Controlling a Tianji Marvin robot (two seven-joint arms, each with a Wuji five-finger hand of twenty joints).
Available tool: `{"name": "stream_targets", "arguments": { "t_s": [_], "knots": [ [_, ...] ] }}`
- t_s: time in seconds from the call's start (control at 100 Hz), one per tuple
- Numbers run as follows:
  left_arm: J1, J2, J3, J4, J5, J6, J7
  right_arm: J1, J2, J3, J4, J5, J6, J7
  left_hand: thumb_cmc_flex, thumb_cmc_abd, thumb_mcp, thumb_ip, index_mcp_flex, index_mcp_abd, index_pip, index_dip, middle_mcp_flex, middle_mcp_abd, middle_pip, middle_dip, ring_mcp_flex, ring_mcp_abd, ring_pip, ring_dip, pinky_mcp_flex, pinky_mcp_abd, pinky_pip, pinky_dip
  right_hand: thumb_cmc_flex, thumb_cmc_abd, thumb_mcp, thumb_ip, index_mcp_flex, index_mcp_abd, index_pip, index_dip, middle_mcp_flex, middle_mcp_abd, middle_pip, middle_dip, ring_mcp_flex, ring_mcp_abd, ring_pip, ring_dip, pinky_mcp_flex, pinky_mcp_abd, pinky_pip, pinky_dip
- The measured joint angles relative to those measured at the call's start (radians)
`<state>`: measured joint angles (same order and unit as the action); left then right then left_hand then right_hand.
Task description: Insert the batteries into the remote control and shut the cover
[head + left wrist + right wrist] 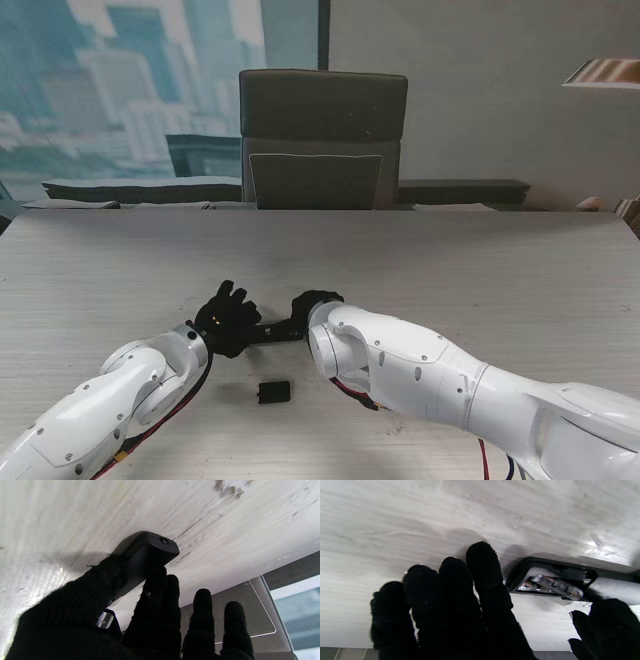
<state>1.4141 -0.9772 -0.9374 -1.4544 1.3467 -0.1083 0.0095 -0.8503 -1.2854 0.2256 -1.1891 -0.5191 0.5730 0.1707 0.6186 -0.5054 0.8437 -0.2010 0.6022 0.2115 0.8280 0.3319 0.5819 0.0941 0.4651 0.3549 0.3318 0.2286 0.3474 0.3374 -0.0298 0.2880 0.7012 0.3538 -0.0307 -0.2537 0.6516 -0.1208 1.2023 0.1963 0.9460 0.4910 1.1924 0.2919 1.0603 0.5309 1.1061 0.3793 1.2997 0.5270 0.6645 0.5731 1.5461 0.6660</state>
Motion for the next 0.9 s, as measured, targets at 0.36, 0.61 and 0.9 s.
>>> {"name": "stream_targets", "arguments": {
  "t_s": [0.36, 0.61, 0.9],
  "knots": [
    [-0.002, 0.000, 0.003, 0.002, 0.000, 0.000, 0.004, -0.001, -0.031, 0.001, 0.006, 0.051, 0.096, -0.001, 0.000, -0.002, 0.000, 0.000, 0.000, 0.000, 0.000, 0.000, 0.000, 0.000, 0.000, 0.000, 0.000, 0.000, 0.000, 0.000, 0.000, 0.000, 0.000, 0.000, 0.058, 0.002, 0.038, 0.017, -0.003, 0.030, 0.004, 0.000, -0.022, 0.016, -0.015, 0.000, -0.021, 0.013, -0.025, -0.008, -0.027, 0.007, -0.020, -0.009],
    [-0.002, 0.000, 0.003, 0.002, 0.001, 0.001, 0.004, -0.018, -0.039, 0.019, 0.011, 0.064, 0.101, -0.026, 0.000, -0.002, 0.000, 0.000, 0.000, 0.000, 0.000, 0.000, 0.000, 0.000, 0.000, 0.000, 0.000, 0.000, 0.000, 0.000, 0.000, 0.000, 0.000, 0.000, 0.073, 0.002, 0.067, 0.017, -0.002, 0.041, 0.034, 0.000, -0.022, 0.020, -0.015, 0.000, -0.021, 0.017, -0.033, -0.008, -0.028, 0.009, -0.027, -0.009],
    [-0.001, 0.000, 0.003, 0.001, 0.002, 0.004, 0.002, -0.013, -0.055, 0.016, 0.036, 0.073, 0.100, -0.032, 0.000, -0.002, 0.000, 0.000, 0.000, 0.000, 0.000, 0.000, -0.003, 0.000, 0.000, 0.000, -0.009, 0.000, 0.000, 0.000, 0.000, 0.000, 0.000, 0.000, 0.123, 0.000, 0.088, 0.011, 0.025, 0.052, 0.068, 0.000, -0.022, 0.025, -0.015, 0.000, -0.021, 0.022, -0.033, -0.008, -0.028, 0.017, -0.027, -0.009]
  ]
}}
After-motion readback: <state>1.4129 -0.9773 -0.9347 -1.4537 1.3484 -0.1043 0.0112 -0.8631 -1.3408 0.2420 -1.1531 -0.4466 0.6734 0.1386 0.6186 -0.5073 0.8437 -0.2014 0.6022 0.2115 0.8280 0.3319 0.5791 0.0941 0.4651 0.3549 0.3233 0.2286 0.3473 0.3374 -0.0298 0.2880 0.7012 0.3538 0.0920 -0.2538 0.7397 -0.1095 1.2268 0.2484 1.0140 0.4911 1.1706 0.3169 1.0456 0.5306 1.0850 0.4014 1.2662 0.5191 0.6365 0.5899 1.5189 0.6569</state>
